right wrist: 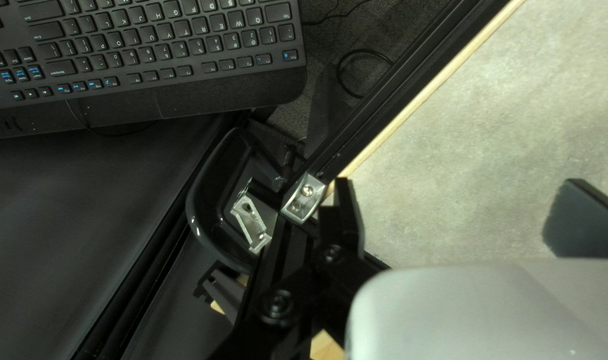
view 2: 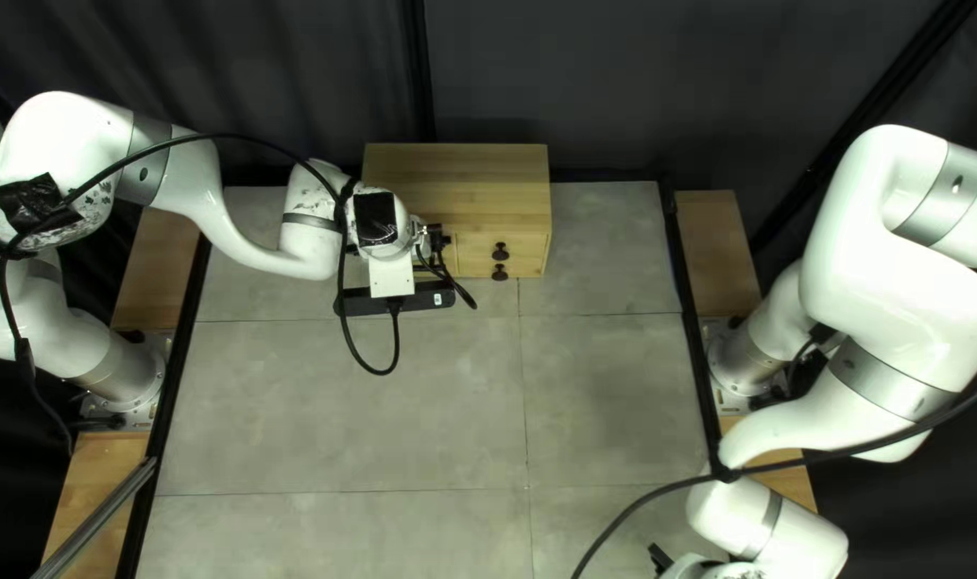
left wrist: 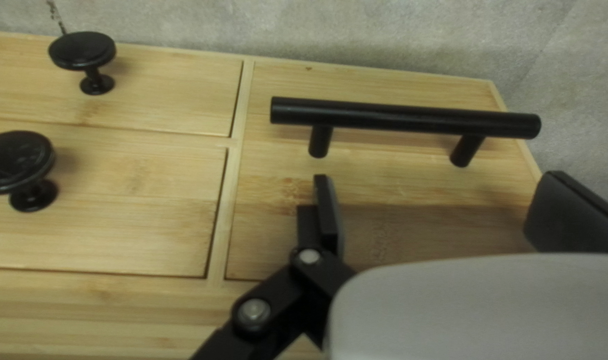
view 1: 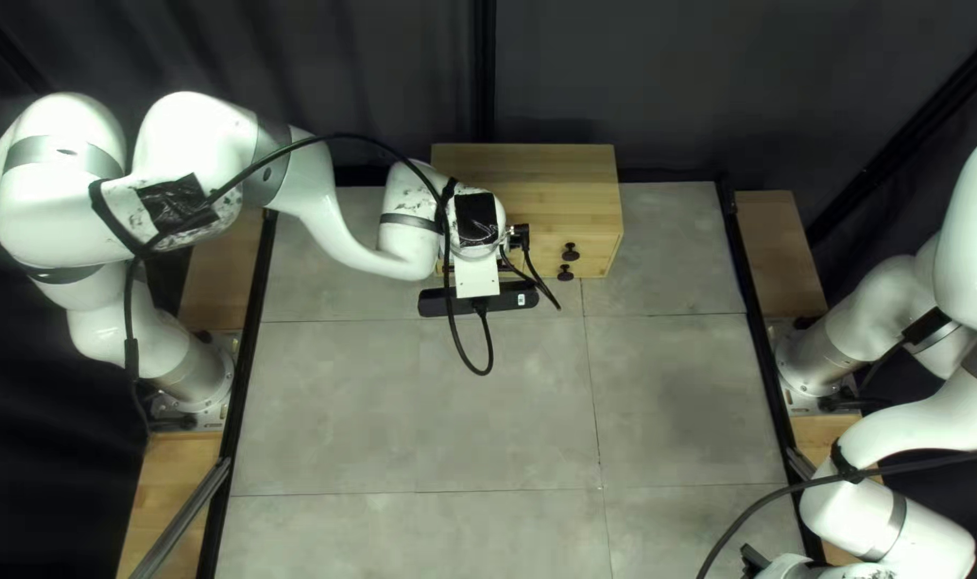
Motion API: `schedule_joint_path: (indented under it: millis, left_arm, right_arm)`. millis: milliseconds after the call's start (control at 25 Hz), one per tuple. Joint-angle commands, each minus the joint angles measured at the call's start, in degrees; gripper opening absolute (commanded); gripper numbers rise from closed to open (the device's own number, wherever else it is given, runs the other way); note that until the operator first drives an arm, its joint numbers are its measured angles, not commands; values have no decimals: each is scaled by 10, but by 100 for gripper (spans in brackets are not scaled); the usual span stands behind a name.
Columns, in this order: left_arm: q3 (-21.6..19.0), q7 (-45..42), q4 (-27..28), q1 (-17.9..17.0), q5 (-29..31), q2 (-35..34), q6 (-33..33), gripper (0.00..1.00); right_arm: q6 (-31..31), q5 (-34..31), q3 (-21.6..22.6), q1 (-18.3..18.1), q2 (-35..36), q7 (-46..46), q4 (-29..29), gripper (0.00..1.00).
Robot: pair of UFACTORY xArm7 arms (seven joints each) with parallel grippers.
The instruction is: Open drawers and place objects into drawer and close
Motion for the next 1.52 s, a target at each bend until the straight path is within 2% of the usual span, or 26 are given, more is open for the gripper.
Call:
schedule_joint_path:
  millis: [40,200,320,600,760,1200,1320,1520]
  left_arm:
    - [-9,-6,-12,-7,-9,-22,6,100]
    - [-19,-13,-31,-15,-24,-43,6,100]
    - [-35,-12,-42,-28,-59,-65,22,100]
    - [-68,-18,-22,-58,-138,-79,90,100]
    - [-74,-86,-19,-63,-201,-87,136,100]
    - [-117,-253,-12,-104,-279,-128,284,100]
    - [-131,-280,-30,-117,-296,-151,300,100]
    - [-131,-280,-30,-117,-296,-151,300,100]
  right_arm:
    - [0,0,0,0,0,0,0,100]
    - [0,0,0,0,0,0,0,100]
    - [0,0,0,0,0,0,0,100]
    - [0,0,0,0,0,0,0,100]
    - [0,0,0,0,0,0,0,100]
    - [0,0,0,0,0,0,0,100]
    - [0,0,0,0,0,0,0,100]
    - [0,0,0,0,0,0,0,100]
